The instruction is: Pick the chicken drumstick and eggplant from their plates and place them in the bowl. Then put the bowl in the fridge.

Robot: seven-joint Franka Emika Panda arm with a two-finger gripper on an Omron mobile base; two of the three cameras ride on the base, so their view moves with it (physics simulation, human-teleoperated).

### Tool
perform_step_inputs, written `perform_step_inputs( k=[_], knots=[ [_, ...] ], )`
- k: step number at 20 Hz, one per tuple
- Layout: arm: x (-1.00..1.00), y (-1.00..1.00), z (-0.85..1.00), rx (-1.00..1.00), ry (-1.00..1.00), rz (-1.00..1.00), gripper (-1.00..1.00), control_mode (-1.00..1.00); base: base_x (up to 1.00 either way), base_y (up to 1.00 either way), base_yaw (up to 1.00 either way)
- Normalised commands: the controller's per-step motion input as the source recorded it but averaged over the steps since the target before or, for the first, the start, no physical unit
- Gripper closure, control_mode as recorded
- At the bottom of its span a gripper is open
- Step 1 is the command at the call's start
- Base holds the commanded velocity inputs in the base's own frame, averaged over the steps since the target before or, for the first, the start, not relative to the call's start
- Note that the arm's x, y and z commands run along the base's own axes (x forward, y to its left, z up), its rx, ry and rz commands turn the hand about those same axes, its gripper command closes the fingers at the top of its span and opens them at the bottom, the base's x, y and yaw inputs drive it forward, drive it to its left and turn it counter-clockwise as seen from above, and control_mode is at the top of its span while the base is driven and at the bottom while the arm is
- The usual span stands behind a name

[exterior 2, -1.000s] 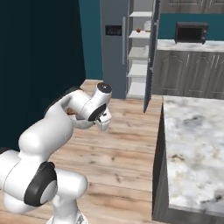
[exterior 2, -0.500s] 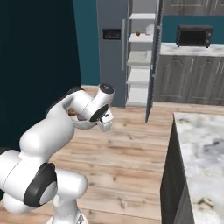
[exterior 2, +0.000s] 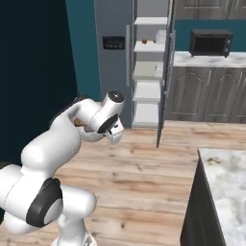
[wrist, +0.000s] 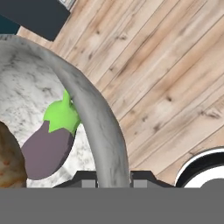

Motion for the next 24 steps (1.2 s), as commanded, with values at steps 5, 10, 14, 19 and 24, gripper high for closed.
perform_step_inputs(
  k=[5,10,14,19,24],
  knots=[
    [0.00,0.00,0.00,0.00,0.00,0.00,1.00,1.00,0.84,0.40,-0.18],
    [0.00,0.00,0.00,0.00,0.00,0.00,1.00,1.00,0.82,0.46,-0.11],
    [0.00,0.00,0.00,0.00,0.00,0.00,1.00,1.00,0.82,0.43,-0.14],
    [0.00,0.00,0.00,0.00,0.00,0.00,1.00,1.00,0.80,0.46,-0.14],
    [0.00,0.00,0.00,0.00,0.00,0.00,1.00,1.00,0.76,0.55,-0.09]
  ],
)
